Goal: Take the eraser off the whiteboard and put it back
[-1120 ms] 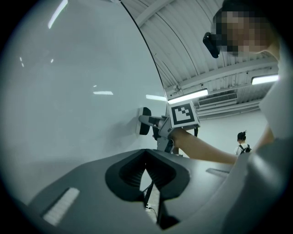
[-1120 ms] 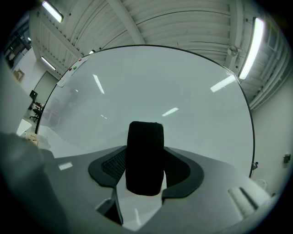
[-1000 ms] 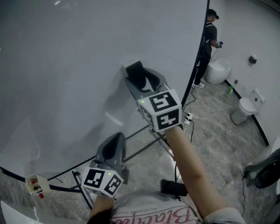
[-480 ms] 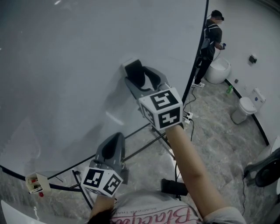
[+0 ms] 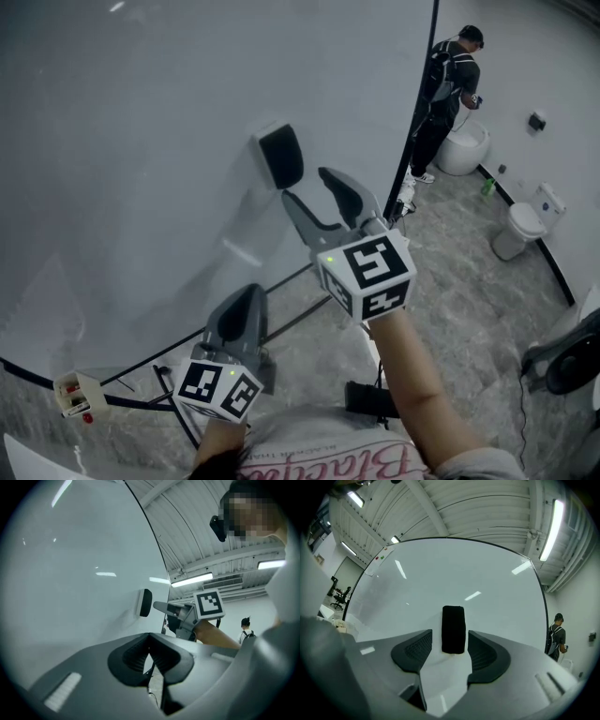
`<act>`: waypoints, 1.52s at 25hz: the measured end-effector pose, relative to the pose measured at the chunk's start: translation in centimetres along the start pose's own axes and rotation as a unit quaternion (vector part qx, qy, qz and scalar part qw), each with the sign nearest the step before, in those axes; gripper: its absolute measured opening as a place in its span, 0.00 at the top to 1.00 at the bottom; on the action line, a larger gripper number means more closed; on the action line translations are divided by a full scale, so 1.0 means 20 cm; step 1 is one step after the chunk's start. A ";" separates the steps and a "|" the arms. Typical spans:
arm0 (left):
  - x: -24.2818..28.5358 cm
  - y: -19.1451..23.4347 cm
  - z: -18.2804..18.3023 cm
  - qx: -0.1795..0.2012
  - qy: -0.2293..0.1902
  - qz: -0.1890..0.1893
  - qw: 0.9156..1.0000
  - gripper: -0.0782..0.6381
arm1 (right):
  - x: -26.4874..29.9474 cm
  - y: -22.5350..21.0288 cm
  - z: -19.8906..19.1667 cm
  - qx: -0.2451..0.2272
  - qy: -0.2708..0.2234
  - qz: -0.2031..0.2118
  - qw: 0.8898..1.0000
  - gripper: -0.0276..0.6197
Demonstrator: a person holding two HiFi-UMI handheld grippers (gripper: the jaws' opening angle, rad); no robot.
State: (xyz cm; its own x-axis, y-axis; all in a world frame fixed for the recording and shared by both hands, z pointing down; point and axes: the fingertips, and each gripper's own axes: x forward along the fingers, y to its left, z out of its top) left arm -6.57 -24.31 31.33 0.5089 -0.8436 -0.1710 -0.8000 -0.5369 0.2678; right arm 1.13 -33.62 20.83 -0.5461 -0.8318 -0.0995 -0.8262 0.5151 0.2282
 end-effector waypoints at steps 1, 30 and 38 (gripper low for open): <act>0.00 0.00 0.00 -0.001 0.001 0.000 1.000 0.89 | -0.04 0.01 -0.01 0.004 -0.002 -0.001 1.000 0.63; -0.04 -0.09 -0.06 -0.011 0.006 -0.010 1.000 0.89 | -0.67 0.32 -0.51 0.103 0.048 -0.022 0.993 0.96; -0.05 -0.11 -0.07 -0.008 0.014 -0.016 1.000 0.89 | -0.67 0.30 -0.50 0.122 0.043 -0.026 0.991 0.96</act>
State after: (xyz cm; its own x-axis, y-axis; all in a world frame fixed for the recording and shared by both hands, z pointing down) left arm -4.88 -22.37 32.32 0.5427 -0.8259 -0.1532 -0.7785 -0.5630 0.2774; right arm 4.89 -21.35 33.31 -0.4962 -0.8680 -0.0205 -0.8678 0.4965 -0.0175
